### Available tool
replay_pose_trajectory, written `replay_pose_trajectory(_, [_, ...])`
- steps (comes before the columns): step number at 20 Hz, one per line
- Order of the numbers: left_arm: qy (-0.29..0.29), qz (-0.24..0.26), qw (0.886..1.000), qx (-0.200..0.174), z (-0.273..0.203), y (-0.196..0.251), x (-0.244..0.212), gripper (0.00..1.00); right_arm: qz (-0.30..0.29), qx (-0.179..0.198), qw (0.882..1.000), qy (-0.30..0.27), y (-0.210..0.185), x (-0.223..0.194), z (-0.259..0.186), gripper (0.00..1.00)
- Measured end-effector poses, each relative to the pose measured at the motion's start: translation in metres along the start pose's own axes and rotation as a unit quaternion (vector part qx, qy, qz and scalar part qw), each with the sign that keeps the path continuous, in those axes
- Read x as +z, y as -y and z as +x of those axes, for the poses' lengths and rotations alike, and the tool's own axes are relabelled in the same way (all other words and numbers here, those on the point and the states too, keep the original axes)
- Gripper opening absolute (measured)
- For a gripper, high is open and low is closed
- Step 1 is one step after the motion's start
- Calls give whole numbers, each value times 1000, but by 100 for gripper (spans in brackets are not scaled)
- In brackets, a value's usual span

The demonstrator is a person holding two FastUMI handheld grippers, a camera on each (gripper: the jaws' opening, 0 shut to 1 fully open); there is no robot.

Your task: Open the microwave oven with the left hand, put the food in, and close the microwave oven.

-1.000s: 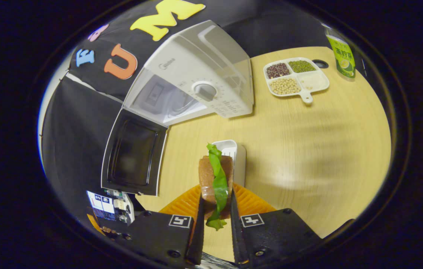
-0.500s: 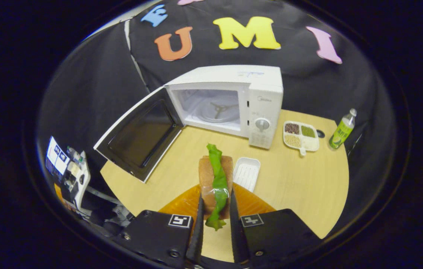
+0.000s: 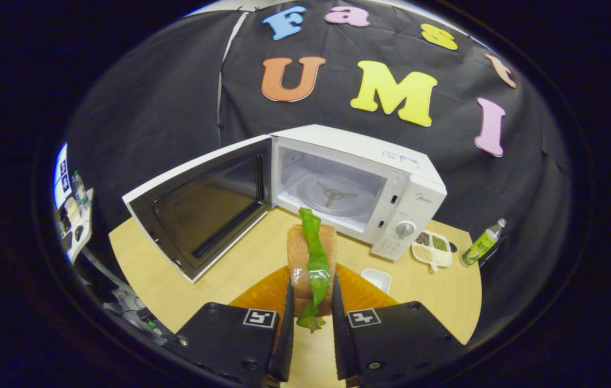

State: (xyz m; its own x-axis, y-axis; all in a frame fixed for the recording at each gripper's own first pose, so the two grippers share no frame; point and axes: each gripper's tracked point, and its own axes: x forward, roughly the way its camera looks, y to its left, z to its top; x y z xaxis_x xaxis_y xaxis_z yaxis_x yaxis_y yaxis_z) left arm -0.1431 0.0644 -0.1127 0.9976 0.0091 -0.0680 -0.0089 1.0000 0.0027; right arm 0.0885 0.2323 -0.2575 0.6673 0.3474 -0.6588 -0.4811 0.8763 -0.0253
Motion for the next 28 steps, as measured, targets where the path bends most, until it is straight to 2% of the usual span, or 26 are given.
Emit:
replay_pose_trajectory(1, [-2, 0, 1000, 2, 2, -2, -3, 95, 2, -10, 1000, 5, -4, 0, 9, 35])
replay_pose_trajectory(2, [-5, 0, 1000, 3, 4, -3, -5, 100, 3, -19, 1000, 10, -6, 0, 18, 35])
replay_pose_trajectory(3, [-8, -1, 1000, 4, 6, -4, -8, 95, 5, -26, 1000, 16, -9, 1, 26, 35])
replay_pose_trajectory(4, [-12, -2, 1000, 6, 8, -5, -11, 95, 7, -34, 999, 22, -11, 1, 34, 35])
replay_pose_trajectory(5, [-17, -4, 1000, 8, 11, -6, -14, 95, 9, -39, 999, 29, -13, 2, 42, 27])
replay_pose_trajectory(12, [-15, -4, 1000, 18, 18, -9, -17, 95, 30, -33, 998, 54, -26, 17, 97, 27])
replay_pose_trajectory(18, [-16, 5, 1000, 15, 35, -3, -23, 95, 102, -54, 989, 94, -19, 44, 155, 27])
replay_pose_trajectory(19, [-24, -5, 1000, 17, 39, -3, -28, 95, 132, -49, 985, 98, -18, 49, 165, 35])
replay_pose_trajectory(20, [-31, -13, 999, 14, 43, 0, -33, 95, 159, -43, 981, 103, -17, 56, 175, 35])
replay_pose_trajectory(21, [-29, -15, 999, 12, 47, 1, -34, 95, 185, -42, 976, 109, -12, 64, 184, 28])
replay_pose_trajectory(22, [-30, -18, 999, 15, 52, -2, -35, 95, 208, -44, 970, 118, -5, 72, 195, 35])
replay_pose_trajectory(23, [-36, -24, 999, 18, 56, -5, -39, 95, 232, -47, 963, 128, 2, 80, 205, 27])
replay_pose_trajectory(24, [-39, -30, 999, 20, 60, -8, -41, 95, 255, -50, 956, 136, 8, 85, 216, 35])
replay_pose_trajectory(28, [-17, -41, 998, 33, 71, -22, -27, 95, 323, -45, 927, 183, 30, 117, 250, 35])
